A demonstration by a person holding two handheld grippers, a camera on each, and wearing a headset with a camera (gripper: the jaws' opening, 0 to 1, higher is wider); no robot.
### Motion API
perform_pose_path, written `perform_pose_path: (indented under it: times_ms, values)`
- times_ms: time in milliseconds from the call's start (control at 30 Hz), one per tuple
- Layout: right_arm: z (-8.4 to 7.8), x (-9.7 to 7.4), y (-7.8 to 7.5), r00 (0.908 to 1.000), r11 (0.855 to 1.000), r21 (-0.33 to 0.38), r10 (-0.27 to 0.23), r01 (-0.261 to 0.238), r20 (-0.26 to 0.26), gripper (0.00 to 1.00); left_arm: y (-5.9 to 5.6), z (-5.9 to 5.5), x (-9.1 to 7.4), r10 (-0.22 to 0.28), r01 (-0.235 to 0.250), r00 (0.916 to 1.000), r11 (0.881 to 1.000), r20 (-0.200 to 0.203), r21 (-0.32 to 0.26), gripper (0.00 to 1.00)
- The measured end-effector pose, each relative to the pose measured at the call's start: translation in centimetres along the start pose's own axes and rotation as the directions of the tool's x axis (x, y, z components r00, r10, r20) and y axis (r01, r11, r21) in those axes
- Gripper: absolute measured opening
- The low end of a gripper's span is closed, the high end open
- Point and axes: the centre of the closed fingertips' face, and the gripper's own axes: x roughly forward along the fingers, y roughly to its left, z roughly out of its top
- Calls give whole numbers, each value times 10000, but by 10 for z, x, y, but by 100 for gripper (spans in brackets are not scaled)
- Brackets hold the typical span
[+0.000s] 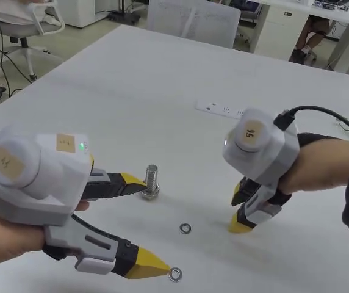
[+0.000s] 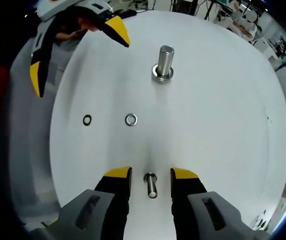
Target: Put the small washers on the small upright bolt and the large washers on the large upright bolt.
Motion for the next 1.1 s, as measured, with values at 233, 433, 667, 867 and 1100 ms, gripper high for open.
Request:
perform_pose_path:
  times_ms: [233,433,667,867,1100]
  values:
    - [13,-1,2,10000,9995,-300,-7,9,64,33,0,1,-1,24,-24,10000,10000,20,15,78]
    - [25,0,4,10000,9983,-585,49,-44,74,33,1,1,-1,51,-51,10000,10000,44,12,78]
    - [39,3,10,9999,9947,-1020,153,-149,29,33,2,2,-3,116,-116,9999,9999,101,15,78]
    - [48,8,14,9997,9916,-1266,253,-253,-18,32,3,2,-4,157,-157,9998,9999,140,19,78]
    - [54,13,19,9993,9890,-1431,350,-366,-134,32,5,4,-7,231,-231,9994,9997,244,4,78]
